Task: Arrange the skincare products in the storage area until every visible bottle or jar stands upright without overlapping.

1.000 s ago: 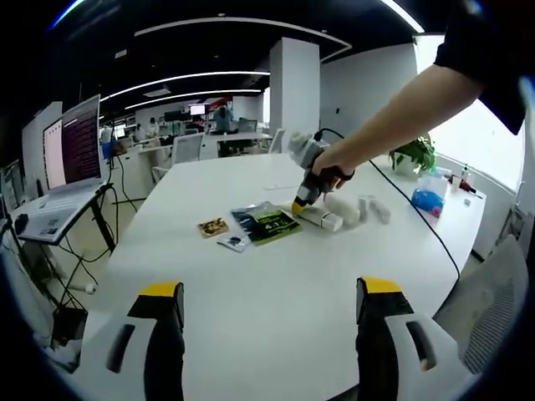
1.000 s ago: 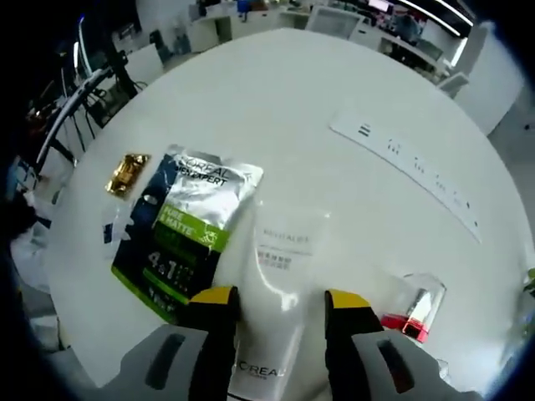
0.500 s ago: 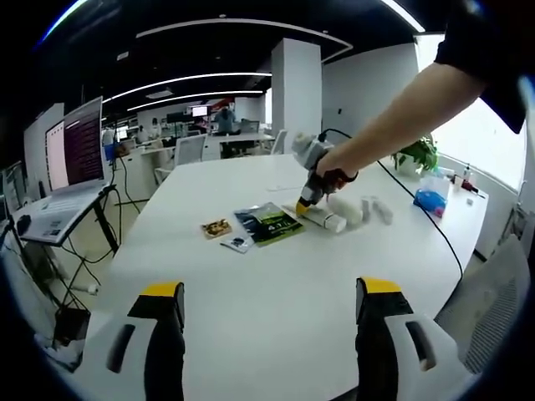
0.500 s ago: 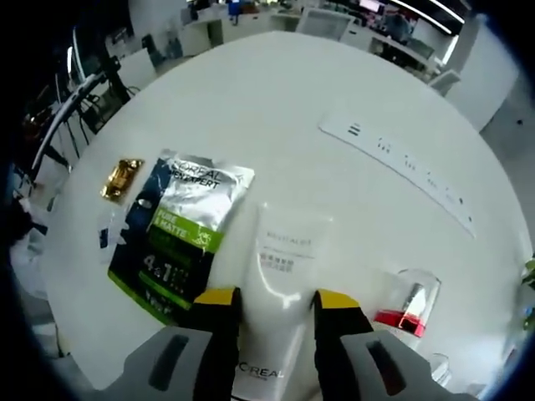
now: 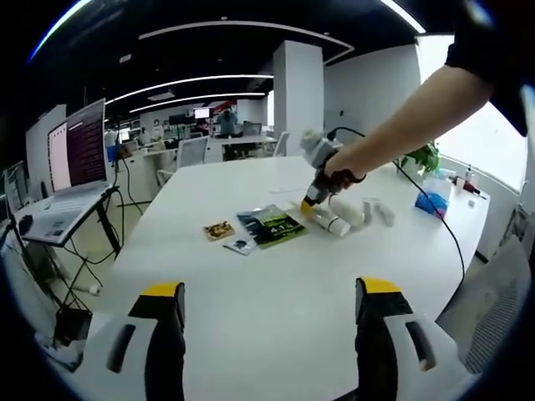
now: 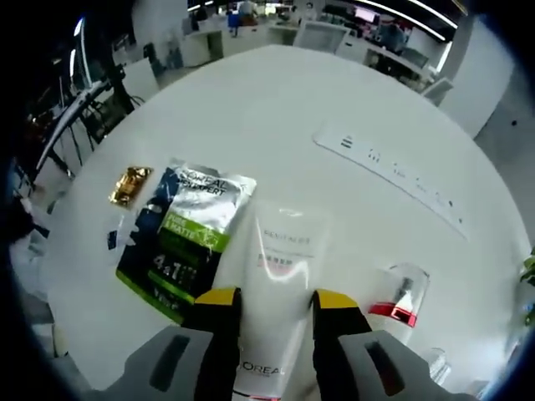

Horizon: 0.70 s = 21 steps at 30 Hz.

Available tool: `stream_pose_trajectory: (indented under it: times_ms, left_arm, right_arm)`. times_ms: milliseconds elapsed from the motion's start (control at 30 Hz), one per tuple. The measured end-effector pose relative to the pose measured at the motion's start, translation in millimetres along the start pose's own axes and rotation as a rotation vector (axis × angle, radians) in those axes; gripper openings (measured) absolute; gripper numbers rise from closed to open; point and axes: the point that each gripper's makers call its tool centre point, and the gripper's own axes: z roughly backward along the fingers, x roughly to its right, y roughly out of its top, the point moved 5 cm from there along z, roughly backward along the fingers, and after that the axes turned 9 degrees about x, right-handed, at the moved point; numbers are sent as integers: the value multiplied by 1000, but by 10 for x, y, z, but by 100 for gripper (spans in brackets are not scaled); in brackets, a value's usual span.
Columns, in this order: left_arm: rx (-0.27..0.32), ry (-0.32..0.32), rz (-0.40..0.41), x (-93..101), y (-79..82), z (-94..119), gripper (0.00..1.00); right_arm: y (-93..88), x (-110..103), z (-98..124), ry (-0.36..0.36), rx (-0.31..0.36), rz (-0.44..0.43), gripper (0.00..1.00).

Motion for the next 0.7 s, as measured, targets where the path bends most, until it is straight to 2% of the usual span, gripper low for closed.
stream_pose_trajectory:
  times_ms: [333,367,533,700]
  left_arm:
    - [-6,-10,3,3,-23,-2,76]
    - [-11,-11,7,6,-30,-4,76]
    - [-13,-14,15,6,-35,-5,76]
    - [-21,-20,16,13,-48,-6,75]
  right_arm:
    - [41,21,208,20,50,-3,26]
    - [19,20,318,24,55,2,26]
    - [-37,54,301,21,70,-5,25]
    - [-80,58,454,24,89,-13,25]
